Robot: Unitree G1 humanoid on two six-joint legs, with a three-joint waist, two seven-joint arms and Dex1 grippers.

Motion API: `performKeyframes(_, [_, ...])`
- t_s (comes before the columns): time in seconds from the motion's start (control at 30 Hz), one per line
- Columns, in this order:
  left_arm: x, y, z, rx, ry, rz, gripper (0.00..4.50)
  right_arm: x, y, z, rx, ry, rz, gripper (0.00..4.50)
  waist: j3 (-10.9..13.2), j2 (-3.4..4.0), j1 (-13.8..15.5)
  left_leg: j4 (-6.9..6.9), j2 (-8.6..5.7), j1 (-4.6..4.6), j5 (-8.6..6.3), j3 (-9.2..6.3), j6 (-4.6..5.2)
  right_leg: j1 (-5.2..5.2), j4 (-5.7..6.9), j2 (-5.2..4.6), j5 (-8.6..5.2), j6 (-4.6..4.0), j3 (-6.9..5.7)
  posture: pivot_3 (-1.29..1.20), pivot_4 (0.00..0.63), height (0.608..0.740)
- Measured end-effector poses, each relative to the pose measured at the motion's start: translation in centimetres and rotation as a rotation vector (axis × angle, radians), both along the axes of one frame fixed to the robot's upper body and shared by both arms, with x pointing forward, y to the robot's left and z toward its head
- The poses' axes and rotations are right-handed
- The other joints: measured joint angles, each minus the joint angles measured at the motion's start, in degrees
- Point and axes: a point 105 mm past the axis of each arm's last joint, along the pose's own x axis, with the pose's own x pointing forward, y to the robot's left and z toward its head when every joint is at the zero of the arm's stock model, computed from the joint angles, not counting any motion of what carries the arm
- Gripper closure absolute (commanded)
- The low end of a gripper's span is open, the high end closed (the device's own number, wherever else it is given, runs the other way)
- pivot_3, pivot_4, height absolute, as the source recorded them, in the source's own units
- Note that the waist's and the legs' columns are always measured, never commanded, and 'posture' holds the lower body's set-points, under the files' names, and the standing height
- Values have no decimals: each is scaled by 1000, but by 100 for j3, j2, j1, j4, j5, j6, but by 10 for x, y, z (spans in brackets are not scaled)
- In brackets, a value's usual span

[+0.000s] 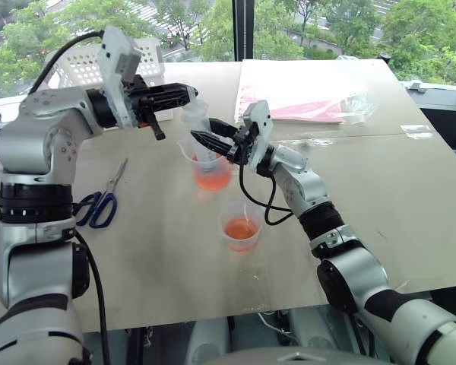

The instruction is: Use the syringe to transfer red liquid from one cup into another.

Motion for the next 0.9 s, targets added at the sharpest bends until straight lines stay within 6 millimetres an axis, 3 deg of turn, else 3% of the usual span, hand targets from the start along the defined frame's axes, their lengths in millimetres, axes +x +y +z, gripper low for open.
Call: performKeyframes(0.9, [2,3,4,-3,-20,21,4500,2,2,-4,-14,19,1,3167,0,0,0,1,0,0,0,0,0,0,1,0,0,0,0,0,150,740])
